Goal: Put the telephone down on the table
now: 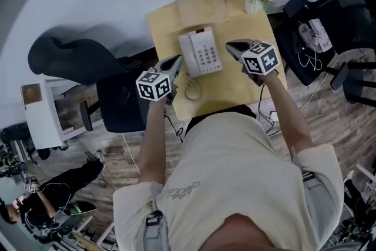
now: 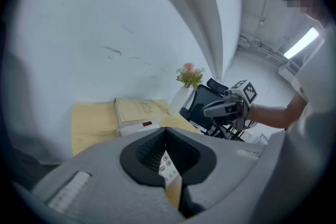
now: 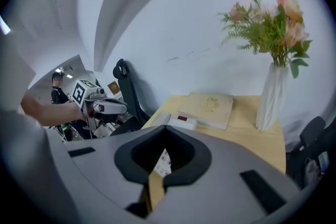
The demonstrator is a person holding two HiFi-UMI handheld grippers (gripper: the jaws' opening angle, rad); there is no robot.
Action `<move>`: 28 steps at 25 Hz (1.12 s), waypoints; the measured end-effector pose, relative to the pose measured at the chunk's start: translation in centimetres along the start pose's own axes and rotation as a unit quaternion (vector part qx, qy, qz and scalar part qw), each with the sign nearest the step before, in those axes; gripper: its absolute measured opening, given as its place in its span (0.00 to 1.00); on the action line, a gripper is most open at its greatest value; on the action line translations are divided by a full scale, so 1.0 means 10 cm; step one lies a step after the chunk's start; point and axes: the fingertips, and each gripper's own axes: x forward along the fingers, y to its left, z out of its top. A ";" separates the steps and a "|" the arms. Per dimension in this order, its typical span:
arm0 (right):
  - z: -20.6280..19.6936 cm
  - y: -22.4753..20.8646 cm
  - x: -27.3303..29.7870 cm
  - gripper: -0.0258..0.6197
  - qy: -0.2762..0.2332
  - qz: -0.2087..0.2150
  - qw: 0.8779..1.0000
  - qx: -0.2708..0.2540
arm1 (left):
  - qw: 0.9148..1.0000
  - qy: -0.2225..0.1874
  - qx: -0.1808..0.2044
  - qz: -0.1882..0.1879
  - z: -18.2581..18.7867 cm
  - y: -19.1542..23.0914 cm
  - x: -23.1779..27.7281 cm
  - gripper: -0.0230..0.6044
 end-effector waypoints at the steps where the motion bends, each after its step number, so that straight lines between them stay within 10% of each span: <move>1: 0.06 0.04 -0.05 0.04 -0.009 0.001 1.000 -0.004 | 1.000 -0.004 0.014 0.010 0.06 -0.04 -0.04 0.07; 12: 0.45 0.40 -0.37 0.04 -0.031 -0.008 0.994 -0.100 | 0.997 -0.048 0.056 0.030 0.74 -0.41 -0.30 0.07; 28: 1.85 0.97 -1.12 0.04 -0.217 -0.037 0.957 -0.190 | 0.972 -0.205 0.088 0.077 2.11 -0.55 -0.91 0.07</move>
